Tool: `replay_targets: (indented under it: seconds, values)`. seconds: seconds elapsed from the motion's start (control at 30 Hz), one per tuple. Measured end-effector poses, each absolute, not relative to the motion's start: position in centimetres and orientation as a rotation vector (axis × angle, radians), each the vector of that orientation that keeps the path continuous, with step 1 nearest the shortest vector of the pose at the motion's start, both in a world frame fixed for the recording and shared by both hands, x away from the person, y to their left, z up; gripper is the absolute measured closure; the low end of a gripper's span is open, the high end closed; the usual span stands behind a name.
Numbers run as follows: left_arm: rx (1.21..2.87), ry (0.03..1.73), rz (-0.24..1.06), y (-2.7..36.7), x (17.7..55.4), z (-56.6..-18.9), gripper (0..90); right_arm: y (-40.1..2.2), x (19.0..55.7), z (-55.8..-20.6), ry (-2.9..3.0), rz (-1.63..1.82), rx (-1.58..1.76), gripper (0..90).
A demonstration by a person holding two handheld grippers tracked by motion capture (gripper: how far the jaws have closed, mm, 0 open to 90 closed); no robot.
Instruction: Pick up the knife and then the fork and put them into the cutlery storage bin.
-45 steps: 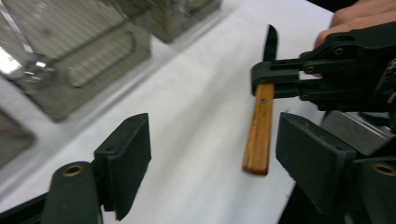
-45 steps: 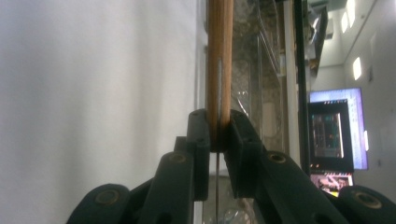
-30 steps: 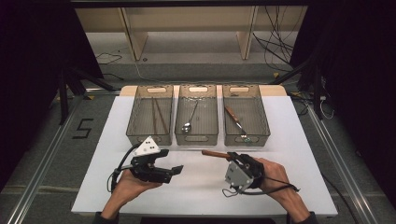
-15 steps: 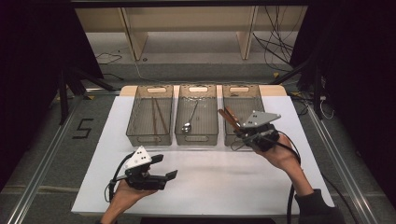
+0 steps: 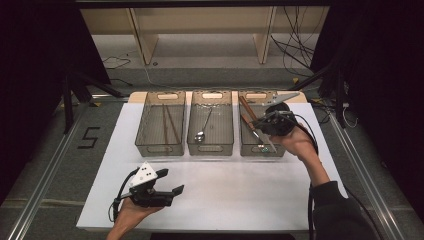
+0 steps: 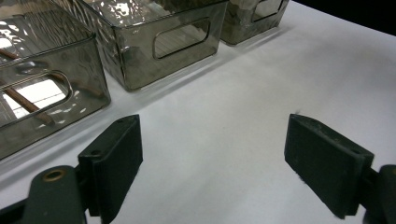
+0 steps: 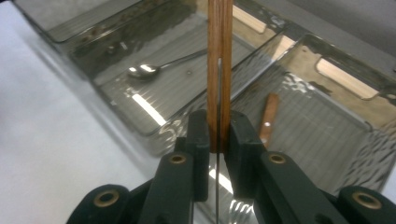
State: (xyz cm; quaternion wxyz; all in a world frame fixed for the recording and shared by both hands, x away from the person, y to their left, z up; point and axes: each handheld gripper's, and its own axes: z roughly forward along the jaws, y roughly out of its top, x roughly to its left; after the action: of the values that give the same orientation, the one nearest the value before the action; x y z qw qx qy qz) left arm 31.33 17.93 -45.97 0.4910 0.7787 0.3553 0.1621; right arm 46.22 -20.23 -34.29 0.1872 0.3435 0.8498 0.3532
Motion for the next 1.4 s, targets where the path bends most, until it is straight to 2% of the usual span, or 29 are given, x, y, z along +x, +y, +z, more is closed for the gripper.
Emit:
replay_targets:
  seconds: [0.23,0.6,1.4]
  values:
    - [1.887,0.861,0.392,17.9,31.1,-46.2,18.9,-20.0,48.8,-34.0,2.367,0.956,1.03,81.0]
    - [1.885,0.857,0.39,18.0,31.0,-46.3,18.8,-20.9,51.8,-35.6,2.314,0.895,1.167,81.0]
    - [1.876,0.861,0.384,18.1,31.1,-46.6,18.7,-21.1,53.7,-39.4,2.316,0.768,1.279,80.7]
